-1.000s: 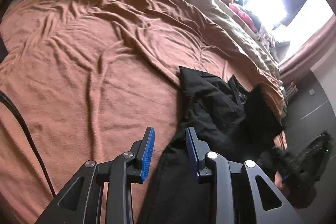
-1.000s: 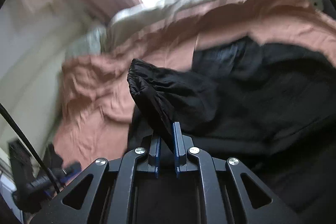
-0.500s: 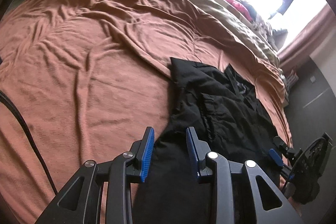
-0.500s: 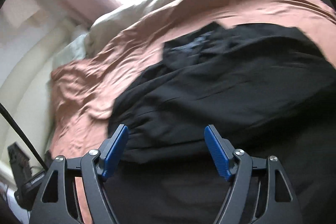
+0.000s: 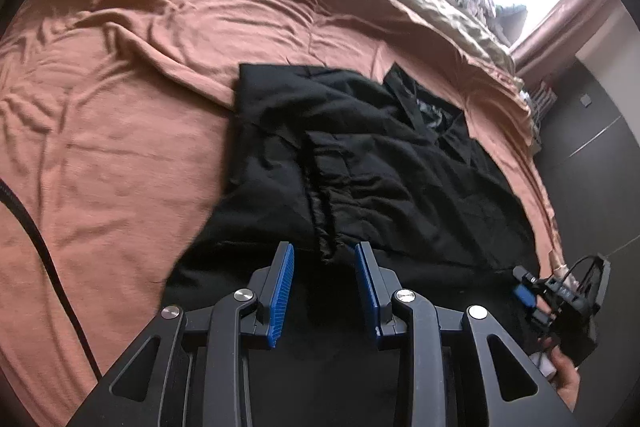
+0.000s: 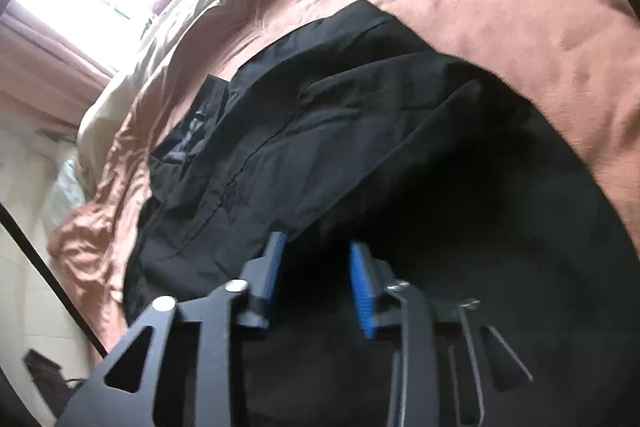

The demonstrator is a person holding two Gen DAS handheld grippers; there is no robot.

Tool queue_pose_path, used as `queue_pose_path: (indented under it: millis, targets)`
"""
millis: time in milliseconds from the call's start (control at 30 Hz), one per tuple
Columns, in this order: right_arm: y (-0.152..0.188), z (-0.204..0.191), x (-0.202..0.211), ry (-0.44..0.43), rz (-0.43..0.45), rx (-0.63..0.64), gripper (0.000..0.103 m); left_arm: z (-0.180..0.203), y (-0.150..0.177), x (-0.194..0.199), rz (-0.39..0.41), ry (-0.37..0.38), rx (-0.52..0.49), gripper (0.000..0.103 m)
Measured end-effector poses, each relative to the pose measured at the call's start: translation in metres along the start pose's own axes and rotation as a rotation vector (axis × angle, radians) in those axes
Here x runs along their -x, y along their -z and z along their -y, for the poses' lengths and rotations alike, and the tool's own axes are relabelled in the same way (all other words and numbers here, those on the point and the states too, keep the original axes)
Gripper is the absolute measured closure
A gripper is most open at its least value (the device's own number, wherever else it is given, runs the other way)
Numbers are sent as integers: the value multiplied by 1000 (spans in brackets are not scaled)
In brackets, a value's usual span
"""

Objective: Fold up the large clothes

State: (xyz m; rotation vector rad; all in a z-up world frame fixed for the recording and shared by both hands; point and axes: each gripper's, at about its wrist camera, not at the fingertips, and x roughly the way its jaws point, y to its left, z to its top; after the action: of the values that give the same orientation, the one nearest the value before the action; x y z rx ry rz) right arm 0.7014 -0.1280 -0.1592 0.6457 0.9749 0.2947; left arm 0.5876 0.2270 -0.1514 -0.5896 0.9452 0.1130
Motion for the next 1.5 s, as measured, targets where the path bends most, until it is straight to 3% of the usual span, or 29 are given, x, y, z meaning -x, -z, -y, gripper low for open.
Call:
queue_pose_path:
  millis: [133, 333, 533, 600, 667, 700, 967, 1333, 1500]
  targets:
    - [14, -1, 0, -25, -6, 20, 99, 8, 5, -16, -24, -30, -34, 69]
    - [23, -8, -2, -3, -33, 43, 99, 7, 10, -22, -32, -66, -49, 69]
    - [30, -4, 26, -17, -53, 20, 97, 9, 21, 17, 31, -71, -76, 69]
    - [33, 0, 45, -33, -42, 21, 88, 7, 30, 31, 35, -69, -71, 69]
    - [37, 6, 64, -45, -11, 24, 46, 5, 37, 43, 35, -70, -73, 69]
    - [41, 9, 75, -43, 7, 30, 40, 3, 42, 52, 37, -80, -80, 69]
    - [77, 26, 128, -56, -6, 134, 39, -17, 87, 113, 56, -119, -81, 69]
    - [103, 52, 203, -13, 14, 229, 39, -40, 161, 194, 97, -140, -40, 69]
    - [117, 79, 234, 41, 25, 278, 39, -53, 193, 213, 102, -137, -13, 69]
